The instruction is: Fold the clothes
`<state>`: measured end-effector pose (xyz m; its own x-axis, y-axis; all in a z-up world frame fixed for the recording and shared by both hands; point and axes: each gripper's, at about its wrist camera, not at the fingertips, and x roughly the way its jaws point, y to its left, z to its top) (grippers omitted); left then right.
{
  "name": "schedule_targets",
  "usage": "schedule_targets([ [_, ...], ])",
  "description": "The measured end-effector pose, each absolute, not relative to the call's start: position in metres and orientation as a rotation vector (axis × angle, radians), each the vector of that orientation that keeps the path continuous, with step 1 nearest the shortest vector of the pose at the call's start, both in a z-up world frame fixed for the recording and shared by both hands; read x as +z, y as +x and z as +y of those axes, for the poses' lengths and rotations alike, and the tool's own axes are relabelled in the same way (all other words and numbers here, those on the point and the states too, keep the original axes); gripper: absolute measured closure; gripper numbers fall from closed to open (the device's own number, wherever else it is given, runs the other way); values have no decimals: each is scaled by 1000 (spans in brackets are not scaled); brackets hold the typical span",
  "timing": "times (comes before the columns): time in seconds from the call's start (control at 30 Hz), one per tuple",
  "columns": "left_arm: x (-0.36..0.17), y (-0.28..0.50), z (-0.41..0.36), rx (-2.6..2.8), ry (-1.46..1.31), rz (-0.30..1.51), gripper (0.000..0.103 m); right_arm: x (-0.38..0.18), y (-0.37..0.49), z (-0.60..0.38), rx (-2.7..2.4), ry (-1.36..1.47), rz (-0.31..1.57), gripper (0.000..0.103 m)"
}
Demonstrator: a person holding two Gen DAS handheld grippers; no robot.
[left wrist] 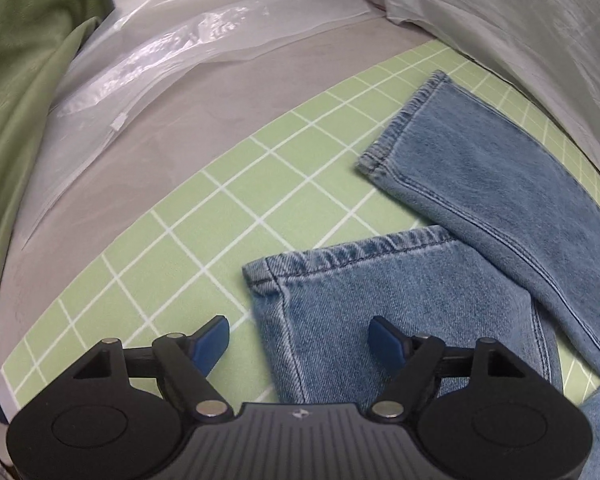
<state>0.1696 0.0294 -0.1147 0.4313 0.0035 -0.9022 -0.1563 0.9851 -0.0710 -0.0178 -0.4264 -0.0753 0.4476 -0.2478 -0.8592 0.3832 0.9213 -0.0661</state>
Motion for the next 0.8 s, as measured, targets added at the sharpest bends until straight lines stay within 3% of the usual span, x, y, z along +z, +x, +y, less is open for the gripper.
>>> schedule_targets([
  [0.07, -113, 169, 32, 79, -149, 1108, 51, -76, -30, -418, -392, 148, 1040, 7],
  [0.1, -112, 169, 34, 71, -153, 1106, 55, -76, -36, -414, -392, 149, 1041, 7],
  [0.17, -110, 168, 40, 56, -174, 1103, 91, -78, -45, -408, -388, 168, 1046, 7],
  [0.3, -104, 157, 71, 54, -292, 1069, 95, -80, -53, -394, -359, 176, 1048, 7],
  [0.6, -95, 96, 132, 222, -237, 1062, 96, -88, -56, -375, -295, 155, 1070, 7],
  [0.8, -84, 80, 123, 173, -74, 1018, 78, -94, -59, -371, -276, 150, 1089, 7],
])
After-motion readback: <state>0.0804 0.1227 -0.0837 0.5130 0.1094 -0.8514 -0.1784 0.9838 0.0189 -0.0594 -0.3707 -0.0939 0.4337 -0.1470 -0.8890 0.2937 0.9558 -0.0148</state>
